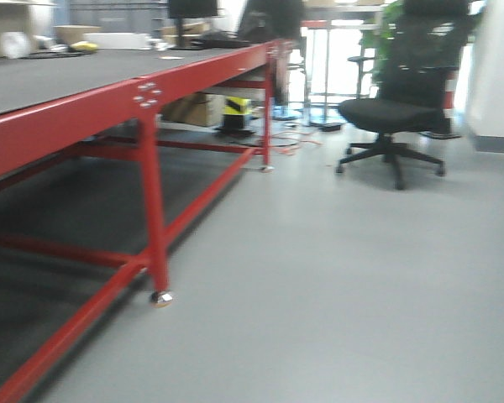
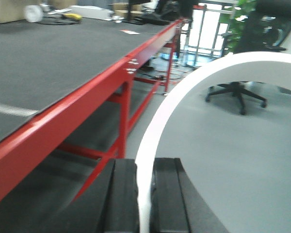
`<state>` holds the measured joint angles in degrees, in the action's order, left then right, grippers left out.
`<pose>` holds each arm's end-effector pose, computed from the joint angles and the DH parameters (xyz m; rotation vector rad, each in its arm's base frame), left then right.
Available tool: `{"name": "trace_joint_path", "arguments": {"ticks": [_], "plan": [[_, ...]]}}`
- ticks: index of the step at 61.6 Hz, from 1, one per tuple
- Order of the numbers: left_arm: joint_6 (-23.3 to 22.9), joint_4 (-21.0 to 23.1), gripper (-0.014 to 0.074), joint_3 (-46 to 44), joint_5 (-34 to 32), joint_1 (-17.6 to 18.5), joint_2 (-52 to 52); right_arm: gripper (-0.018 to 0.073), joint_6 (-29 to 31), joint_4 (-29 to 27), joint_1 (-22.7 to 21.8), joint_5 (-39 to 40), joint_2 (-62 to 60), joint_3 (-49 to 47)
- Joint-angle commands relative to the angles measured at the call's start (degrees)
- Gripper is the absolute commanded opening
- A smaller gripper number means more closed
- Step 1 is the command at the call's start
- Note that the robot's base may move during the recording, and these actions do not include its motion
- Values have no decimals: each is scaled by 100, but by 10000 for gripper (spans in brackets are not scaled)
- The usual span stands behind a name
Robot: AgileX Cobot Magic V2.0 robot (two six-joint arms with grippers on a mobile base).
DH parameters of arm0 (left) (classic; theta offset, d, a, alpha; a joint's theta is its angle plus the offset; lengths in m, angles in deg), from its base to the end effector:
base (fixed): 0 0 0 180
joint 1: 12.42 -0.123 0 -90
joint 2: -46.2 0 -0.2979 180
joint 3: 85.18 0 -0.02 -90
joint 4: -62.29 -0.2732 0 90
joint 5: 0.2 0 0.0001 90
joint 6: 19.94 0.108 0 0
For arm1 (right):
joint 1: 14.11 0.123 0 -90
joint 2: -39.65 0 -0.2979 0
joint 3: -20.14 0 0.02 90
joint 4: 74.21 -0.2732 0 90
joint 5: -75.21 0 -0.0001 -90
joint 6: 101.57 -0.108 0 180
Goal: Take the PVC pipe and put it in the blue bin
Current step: 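Drive the base past the table toward the shelves of blue bins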
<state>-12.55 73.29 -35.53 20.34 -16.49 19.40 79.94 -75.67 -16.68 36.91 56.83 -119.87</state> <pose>0.1023 0.0000 0.3282 -0.0527 1.6858 -0.0415 0.0416 -0.0002 0.3655 0.0201 1.6660 -0.0256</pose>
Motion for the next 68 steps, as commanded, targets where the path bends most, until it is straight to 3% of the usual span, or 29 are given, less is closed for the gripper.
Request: {"name": "trace_joint_path", "arguments": {"ticks": [1,68], "plan": [[-14,25,-111,-8,-140,-18,12,-169,-7,4,-6,148,-10,1],[-14,25,-111,-8,-151,-18,12,-169,-7,4,-6,148,-10,1]]}}
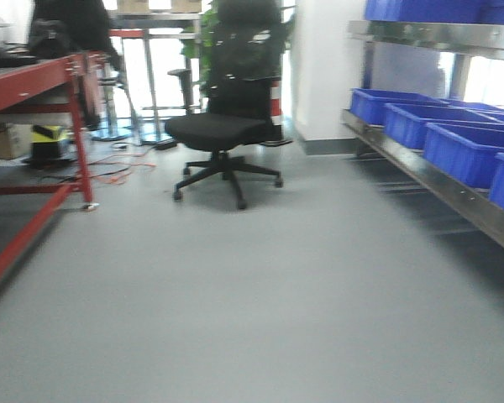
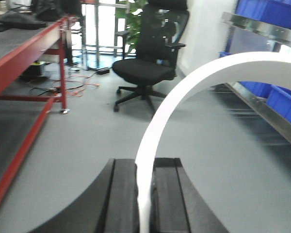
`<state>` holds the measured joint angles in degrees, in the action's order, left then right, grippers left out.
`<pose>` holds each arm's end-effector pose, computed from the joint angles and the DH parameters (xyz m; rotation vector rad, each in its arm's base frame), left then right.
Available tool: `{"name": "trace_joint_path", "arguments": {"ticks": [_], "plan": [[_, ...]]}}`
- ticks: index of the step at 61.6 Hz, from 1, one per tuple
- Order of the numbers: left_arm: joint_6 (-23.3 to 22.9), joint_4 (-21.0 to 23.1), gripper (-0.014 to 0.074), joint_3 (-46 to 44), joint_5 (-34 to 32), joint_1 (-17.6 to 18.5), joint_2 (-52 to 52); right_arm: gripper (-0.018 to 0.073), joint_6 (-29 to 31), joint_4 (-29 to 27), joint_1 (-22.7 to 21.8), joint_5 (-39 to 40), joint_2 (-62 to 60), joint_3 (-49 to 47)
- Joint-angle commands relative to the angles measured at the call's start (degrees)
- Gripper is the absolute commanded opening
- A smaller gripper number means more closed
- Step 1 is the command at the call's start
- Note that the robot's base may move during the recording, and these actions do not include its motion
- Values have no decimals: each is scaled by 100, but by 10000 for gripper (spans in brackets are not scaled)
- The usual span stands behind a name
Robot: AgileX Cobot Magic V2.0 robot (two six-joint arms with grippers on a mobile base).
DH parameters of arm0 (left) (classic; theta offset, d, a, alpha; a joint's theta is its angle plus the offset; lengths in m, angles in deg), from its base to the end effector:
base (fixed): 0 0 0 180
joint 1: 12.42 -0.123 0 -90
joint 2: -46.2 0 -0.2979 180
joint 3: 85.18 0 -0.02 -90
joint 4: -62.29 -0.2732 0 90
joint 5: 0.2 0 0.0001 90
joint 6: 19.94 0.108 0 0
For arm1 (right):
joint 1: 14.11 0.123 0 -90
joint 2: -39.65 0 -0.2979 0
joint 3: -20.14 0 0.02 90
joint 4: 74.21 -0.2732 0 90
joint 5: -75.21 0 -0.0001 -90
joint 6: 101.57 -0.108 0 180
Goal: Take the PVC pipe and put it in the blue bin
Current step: 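Drive the base past the table toward the shelves of blue bins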
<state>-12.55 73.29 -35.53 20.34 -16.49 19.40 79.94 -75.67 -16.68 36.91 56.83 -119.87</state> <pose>0.1023 0.0000 0.3282 -0.0527 1.6858 -0.0415 0.0416 -0.0002 0.3655 0.0201 1.6660 -0.0256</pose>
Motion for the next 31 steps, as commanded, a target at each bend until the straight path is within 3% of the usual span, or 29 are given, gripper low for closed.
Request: {"name": "trace_joint_path", "arguments": {"ticks": [1,31], "plan": [[-14,25,-111,-8,-151,-18,12,-169,-7,4,-6,148,-10,1],[-14,25,-111,-8,-180,-18,12,-169,-7,4,-6,148,-10,1]]}}
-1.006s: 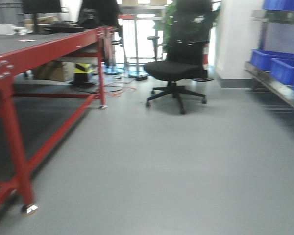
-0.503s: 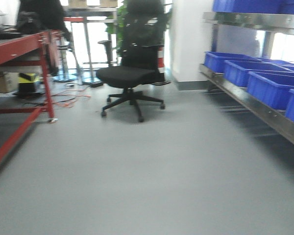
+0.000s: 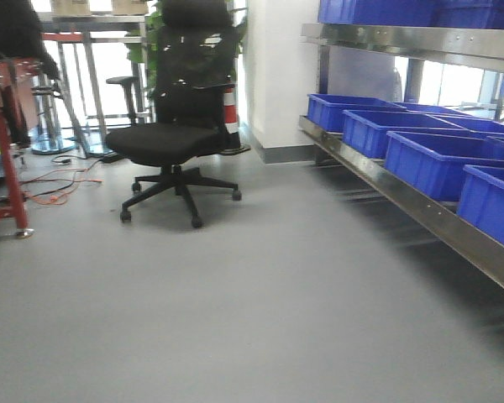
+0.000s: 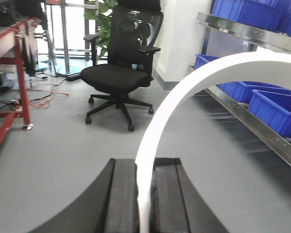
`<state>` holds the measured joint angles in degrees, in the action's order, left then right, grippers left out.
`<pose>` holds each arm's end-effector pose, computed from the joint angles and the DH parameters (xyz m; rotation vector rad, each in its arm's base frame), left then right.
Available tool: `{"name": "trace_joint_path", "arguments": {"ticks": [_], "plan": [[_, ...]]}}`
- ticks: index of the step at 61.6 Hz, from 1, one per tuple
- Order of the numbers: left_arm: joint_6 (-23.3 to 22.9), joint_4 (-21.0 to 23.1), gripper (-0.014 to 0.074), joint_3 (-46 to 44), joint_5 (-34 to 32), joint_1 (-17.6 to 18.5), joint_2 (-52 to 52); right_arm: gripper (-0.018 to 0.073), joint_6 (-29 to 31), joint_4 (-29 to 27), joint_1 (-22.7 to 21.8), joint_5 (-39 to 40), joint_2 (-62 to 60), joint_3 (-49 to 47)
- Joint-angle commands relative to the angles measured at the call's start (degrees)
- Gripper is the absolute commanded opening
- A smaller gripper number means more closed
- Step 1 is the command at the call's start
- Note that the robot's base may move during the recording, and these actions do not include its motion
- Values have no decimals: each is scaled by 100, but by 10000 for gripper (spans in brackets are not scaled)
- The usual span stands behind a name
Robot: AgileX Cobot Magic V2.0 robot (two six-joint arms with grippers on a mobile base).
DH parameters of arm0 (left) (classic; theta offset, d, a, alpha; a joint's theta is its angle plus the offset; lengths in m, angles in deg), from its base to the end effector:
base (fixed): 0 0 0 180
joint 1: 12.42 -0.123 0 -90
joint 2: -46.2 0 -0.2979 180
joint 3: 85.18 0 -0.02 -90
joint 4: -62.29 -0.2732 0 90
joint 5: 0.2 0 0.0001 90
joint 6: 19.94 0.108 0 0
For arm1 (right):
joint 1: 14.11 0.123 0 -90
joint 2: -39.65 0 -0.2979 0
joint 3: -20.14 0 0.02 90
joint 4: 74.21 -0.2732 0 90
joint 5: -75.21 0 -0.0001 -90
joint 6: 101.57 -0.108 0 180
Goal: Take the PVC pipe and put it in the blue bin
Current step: 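Drive the base past the table toward the shelves of blue bins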
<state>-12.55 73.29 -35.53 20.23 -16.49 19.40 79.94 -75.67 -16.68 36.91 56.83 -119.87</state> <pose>0.1023 0.0001 0.3284 -0.0529 1.6839 -0.0412 0.0416 -0.0002 0.3655 0.0201 1.6660 -0.0256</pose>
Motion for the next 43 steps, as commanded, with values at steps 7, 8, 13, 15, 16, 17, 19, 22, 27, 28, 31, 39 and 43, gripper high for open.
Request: {"name": "trace_joint_path", "arguments": {"ticks": [7,8,13,15,16,17,19,22,27,28,31,39,43], "plan": [[-14,25,-111,-8,-169,-18,12,-169,-7,4,-6,148,-10,1],[-14,25,-111,-8,-169,-18,12,-169,-7,4,-6,148,-10,1],[-14,25,-111,-8,-169,-18,12,-169,-7,4,-6,148,-10,1],[-14,25,-111,-8,-169,-18,12,-169,-7,4,-6,148,-10,1],[-14,25,-111,-8,-169,-18,12,-169,-7,4,-6,148,-10,1],[-14,25,-111,-8,-169,-18,12,-169,-7,4,-6,148,-10,1],[-14,25,-111,-8,-169,-18,12,-169,-7,4,-6,148,-10,1],[-14,25,-111,-8,-169,-18,12,-169,-7,4,-6,148,-10,1],[-14,25,-111,-8,-169,-18,12,-169,-7,4,-6,148,-10,1],[-14,25,-111,-8,-169,-18,12,-169,-7,4,-6,148,-10,1],[-14,25,-111,-8,-169,-18,12,-169,-7,4,-6,148,-10,1],[-14,25,-111,-8,-169,-18,12,-169,-7,4,-6,148,-10,1],[-14,25,-111,-8,-169,-18,12,-169,-7,4,-6,148,-10,1]]}}
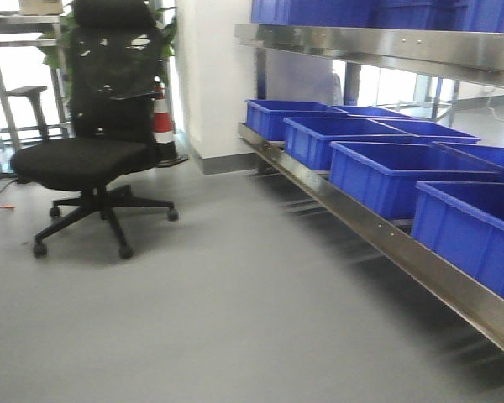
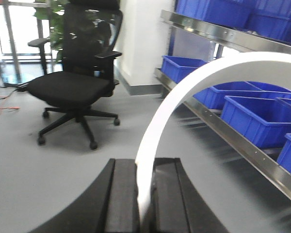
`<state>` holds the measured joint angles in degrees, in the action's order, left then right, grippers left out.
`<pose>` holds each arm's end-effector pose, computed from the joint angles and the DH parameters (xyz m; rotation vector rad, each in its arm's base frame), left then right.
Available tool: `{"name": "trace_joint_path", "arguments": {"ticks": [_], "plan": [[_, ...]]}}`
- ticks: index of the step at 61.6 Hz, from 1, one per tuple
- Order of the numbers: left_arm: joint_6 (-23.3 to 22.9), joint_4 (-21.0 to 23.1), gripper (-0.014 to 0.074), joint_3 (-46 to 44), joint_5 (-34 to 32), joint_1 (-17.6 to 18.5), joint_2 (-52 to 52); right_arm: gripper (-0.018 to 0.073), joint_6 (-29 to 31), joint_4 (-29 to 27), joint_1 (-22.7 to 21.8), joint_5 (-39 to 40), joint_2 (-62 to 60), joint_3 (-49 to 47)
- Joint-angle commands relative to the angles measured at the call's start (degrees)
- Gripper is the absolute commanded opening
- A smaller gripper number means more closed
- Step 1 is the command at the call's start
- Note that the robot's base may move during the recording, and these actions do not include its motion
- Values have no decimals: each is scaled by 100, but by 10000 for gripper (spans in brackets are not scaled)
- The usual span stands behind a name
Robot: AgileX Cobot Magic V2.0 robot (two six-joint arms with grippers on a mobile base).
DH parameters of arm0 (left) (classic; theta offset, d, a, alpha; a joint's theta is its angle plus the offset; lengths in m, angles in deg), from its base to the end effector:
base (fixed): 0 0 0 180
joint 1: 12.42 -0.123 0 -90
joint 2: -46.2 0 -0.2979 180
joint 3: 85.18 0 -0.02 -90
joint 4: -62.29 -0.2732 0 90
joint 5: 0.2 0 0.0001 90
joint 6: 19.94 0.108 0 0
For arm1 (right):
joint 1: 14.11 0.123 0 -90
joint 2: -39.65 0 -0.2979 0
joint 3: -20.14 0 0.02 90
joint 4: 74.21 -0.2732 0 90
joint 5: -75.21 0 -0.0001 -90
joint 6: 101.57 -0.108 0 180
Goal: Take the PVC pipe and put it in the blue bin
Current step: 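Drive the base past the table toward the shelves of blue bins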
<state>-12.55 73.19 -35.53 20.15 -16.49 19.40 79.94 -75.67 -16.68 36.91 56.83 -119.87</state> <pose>0.1023 0.0001 0.3285 -0.0521 1.6827 -0.0393 0.0416 -0.0002 0.3655 0.0201 1.6660 -0.0256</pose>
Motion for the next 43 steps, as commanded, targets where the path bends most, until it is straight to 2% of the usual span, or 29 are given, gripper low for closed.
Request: {"name": "trace_joint_path", "arguments": {"ticks": [1,43], "plan": [[-14,35,-111,-8,-160,-18,12,-169,-7,4,-6,148,-10,1],[-14,35,-111,-8,-160,-18,12,-169,-7,4,-6,148,-10,1]]}}
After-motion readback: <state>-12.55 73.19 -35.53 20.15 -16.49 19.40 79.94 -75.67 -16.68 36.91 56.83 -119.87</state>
